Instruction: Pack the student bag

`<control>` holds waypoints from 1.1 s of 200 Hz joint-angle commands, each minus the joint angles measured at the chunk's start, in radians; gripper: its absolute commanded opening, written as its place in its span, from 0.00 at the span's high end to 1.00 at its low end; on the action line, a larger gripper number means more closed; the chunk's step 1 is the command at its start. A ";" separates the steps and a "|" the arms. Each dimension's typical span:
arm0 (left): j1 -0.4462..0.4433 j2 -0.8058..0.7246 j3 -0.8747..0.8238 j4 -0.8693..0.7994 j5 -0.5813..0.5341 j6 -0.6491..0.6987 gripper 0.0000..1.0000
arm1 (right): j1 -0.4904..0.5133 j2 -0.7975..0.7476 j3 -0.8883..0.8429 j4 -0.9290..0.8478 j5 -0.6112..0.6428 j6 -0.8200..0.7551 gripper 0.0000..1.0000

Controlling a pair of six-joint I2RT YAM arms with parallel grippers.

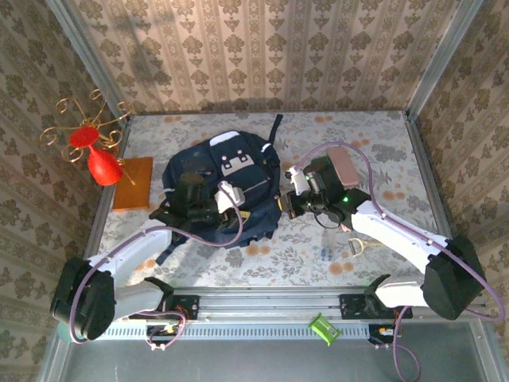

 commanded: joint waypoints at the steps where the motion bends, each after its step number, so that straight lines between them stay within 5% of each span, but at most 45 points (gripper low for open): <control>1: -0.081 -0.013 0.056 0.002 -0.074 -0.039 0.42 | 0.026 -0.050 0.011 0.085 -0.074 0.038 1.00; 76: -0.184 0.135 0.188 -0.116 -0.209 0.023 0.50 | 0.061 -0.057 0.015 0.093 -0.048 0.062 1.00; 100: -0.188 0.154 0.202 -0.150 -0.212 0.037 0.60 | 0.062 -0.062 0.006 0.093 -0.030 0.064 1.00; 127: -0.177 0.149 0.206 -0.192 -0.227 0.063 0.83 | 0.061 -0.062 0.000 0.071 0.026 0.065 1.00; 147: -0.158 0.119 0.193 -0.185 -0.186 0.075 1.00 | 0.061 -0.038 0.020 -0.002 0.137 0.062 1.00; 220: -0.047 -0.049 0.068 -0.032 0.059 0.045 1.00 | 0.061 0.022 0.045 -0.116 0.421 0.068 1.00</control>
